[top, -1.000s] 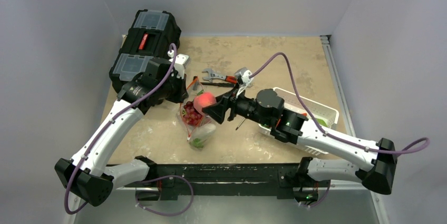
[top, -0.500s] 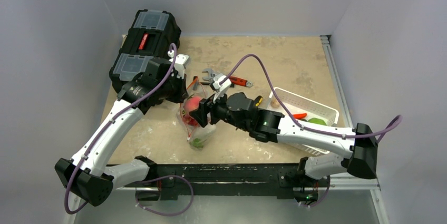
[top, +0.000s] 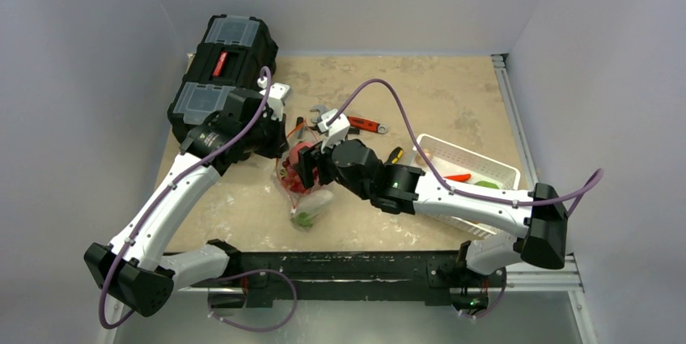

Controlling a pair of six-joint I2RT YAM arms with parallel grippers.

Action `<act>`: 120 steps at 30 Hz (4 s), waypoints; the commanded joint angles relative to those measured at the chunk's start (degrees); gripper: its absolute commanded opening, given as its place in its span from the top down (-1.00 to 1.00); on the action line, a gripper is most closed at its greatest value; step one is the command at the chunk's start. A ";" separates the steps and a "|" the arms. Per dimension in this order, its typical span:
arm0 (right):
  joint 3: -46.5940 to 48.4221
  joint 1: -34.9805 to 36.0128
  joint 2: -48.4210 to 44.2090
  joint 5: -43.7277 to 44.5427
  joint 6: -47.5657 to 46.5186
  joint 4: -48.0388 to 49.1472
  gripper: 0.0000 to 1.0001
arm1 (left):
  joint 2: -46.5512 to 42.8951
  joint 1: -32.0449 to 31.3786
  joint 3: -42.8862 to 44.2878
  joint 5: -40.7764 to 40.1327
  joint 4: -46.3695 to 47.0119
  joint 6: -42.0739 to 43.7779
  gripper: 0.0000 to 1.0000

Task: Place the food in the zip-top bag and seal the zipper
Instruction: Place the fake fruit in the zipper food storage bag, then pick up the fake vegetable from the bin.

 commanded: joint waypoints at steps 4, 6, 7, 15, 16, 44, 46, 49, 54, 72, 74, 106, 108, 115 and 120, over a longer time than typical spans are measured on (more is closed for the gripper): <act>3.28 0.31 -2.39 3.25 -1.11 -2.37 -0.54 | -0.27 0.38 0.31 -0.29 0.97 1.53 1.00; 3.37 0.26 -3.03 3.12 -1.24 -2.71 -0.58 | -0.30 0.31 0.31 -0.12 1.01 1.52 1.00; 3.29 0.31 -3.32 2.92 -1.40 -2.62 -0.58 | -0.29 0.31 0.31 -0.11 0.98 1.53 1.00; 2.50 0.32 -7.97 4.24 -1.17 -3.89 -0.55 | -0.21 0.33 0.22 -0.31 0.97 1.53 1.00; 2.03 0.31 -8.97 4.51 -1.20 -4.01 -0.54 | -0.15 0.35 0.22 -0.37 1.04 1.53 1.00; -26.00 -34.49 -33.04 12.65 25.93 -13.51 -0.39 | 0.03 0.31 0.32 0.11 0.98 1.44 1.00; -27.62 -38.62 -32.61 8.42 25.99 -12.82 -0.39 | 0.07 0.31 0.22 0.11 0.98 1.44 1.00; -29.78 -44.70 -30.85 0.74 26.27 -10.74 -0.37 | 0.14 0.31 0.22 0.22 1.00 1.45 1.00; -34.19 -51.99 -27.39 -9.17 26.64 -5.09 -0.32 | 0.11 0.32 0.28 -0.11 0.88 1.53 1.00; -38.99 -60.78 -15.45 -19.00 25.23 8.80 -0.21 | 0.16 0.31 0.31 0.07 0.92 1.48 1.00; -38.90 -61.32 -14.14 -19.39 25.06 10.01 -0.21 | 0.26 0.31 0.35 0.23 0.96 1.57 1.00; -38.50 -63.39 -5.01 -22.77 22.01 14.82 0.27 | 0.48 0.31 0.31 0.31 0.81 1.57 1.00; -38.63 -63.33 -6.94 -22.03 21.82 13.43 0.36 | 0.50 0.34 0.40 0.46 0.84 1.53 1.00; -38.87 -63.41 -14.83 -19.51 20.76 9.38 0.47 | 0.57 0.32 0.40 0.42 0.71 1.53 1.00; -38.51 -63.37 -21.01 -21.21 21.24 7.48 0.50 | 0.59 0.32 0.44 0.38 0.71 1.51 1.00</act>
